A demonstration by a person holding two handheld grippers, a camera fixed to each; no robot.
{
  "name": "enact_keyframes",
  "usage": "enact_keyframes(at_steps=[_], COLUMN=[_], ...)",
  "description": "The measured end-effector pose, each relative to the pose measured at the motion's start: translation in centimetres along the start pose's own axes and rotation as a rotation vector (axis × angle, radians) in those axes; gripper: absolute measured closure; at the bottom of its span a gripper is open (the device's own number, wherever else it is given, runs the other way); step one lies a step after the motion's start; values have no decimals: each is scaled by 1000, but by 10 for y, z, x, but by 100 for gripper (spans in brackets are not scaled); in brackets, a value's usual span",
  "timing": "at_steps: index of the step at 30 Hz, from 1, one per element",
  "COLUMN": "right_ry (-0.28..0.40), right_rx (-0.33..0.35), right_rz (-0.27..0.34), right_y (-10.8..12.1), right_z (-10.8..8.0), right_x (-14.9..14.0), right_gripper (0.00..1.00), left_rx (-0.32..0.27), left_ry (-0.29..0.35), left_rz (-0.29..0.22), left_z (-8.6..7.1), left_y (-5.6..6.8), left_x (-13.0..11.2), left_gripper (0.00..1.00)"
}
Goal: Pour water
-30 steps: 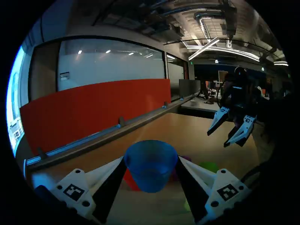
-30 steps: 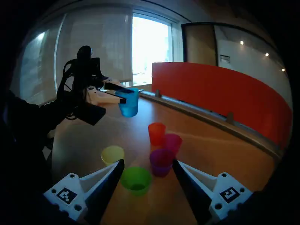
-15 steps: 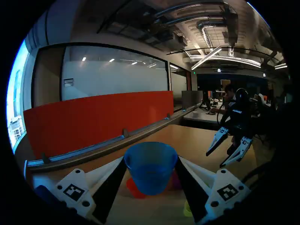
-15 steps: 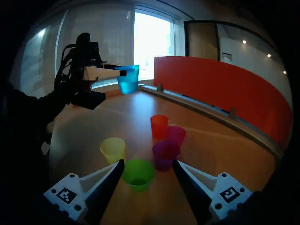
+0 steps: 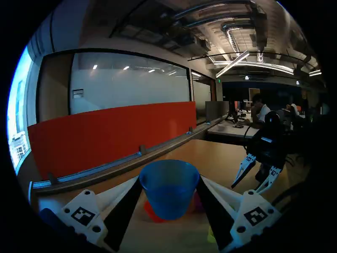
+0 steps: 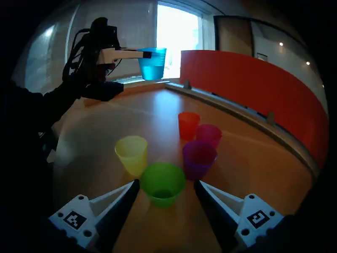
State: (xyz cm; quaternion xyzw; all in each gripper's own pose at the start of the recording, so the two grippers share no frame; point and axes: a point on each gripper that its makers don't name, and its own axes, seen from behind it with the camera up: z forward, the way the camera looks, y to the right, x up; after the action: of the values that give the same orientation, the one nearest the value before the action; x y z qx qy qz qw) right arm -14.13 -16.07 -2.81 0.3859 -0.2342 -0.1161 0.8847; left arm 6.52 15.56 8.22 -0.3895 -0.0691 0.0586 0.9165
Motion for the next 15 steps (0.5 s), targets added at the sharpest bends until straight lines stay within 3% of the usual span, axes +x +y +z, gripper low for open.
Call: enact_keyframes(at_steps=[15], right_ry=[-42], right_rx=[10], right_rz=[-18], right_y=[-3], right_z=[20], right_x=[-21], right_gripper=[1], left_rx=[9], left_ry=[-16], left_rz=[-5], left_z=[1], left_y=[-6], left_x=[-9], left_gripper=[13])
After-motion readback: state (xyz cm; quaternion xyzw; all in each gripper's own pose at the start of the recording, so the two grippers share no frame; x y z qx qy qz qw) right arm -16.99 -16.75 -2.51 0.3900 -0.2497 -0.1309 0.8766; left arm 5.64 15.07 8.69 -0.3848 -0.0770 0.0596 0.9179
